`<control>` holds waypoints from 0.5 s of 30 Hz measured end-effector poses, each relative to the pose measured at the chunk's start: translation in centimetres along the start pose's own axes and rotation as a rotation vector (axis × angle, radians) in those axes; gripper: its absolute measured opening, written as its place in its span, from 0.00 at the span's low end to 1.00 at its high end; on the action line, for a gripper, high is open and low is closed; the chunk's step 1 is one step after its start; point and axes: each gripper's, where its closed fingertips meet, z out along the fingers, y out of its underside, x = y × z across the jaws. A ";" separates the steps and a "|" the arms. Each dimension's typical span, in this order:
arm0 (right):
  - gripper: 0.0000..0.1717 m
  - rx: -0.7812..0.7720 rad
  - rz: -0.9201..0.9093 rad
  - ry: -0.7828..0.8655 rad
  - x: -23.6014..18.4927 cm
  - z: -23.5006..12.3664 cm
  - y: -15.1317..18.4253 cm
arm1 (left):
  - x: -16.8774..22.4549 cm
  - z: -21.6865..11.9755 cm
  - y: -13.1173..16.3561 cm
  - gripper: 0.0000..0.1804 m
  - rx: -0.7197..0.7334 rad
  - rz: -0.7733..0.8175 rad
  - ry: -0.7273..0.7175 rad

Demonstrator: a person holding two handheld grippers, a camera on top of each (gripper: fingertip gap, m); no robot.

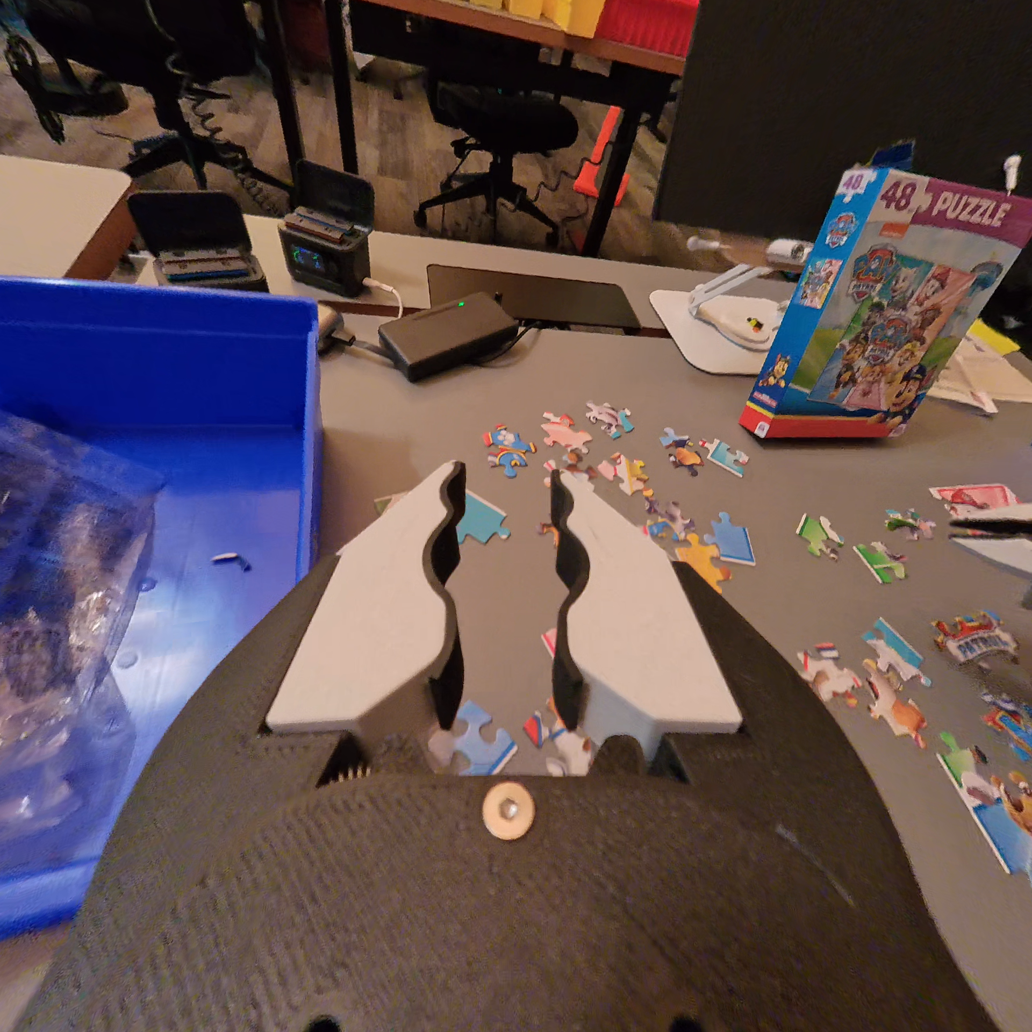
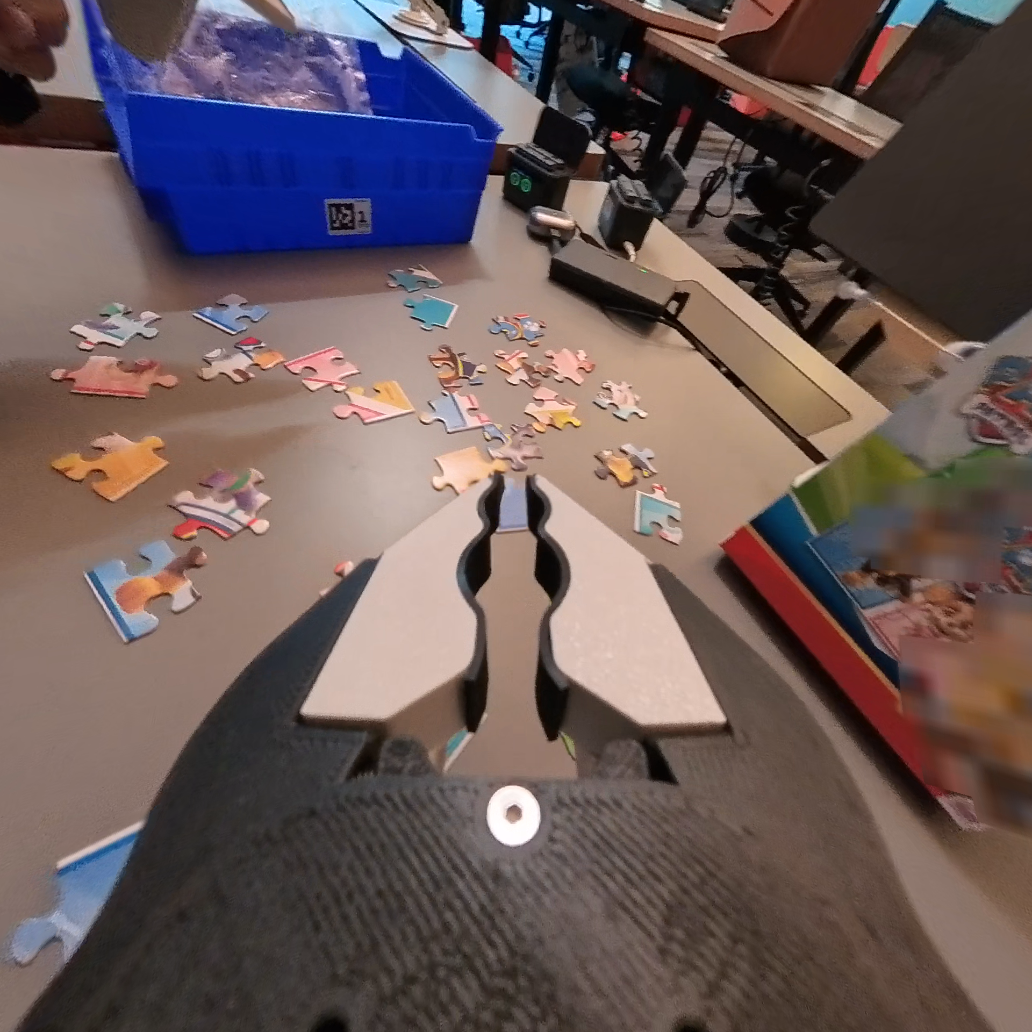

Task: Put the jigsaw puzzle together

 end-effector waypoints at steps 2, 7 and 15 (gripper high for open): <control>0.04 0.016 0.010 -0.043 -0.9 0.9 -0.5 | -0.2 -1.2 0.9 0.15 -0.014 0.005 -0.014; 0.06 0.040 0.036 -0.117 -2.6 2.5 -1.9 | -1.2 -4.1 3.3 0.15 -0.048 -0.030 -0.055; 0.06 0.004 0.136 -0.083 -1.6 2.1 -1.8 | -0.7 -6.5 4.7 0.15 -0.046 -0.037 -0.019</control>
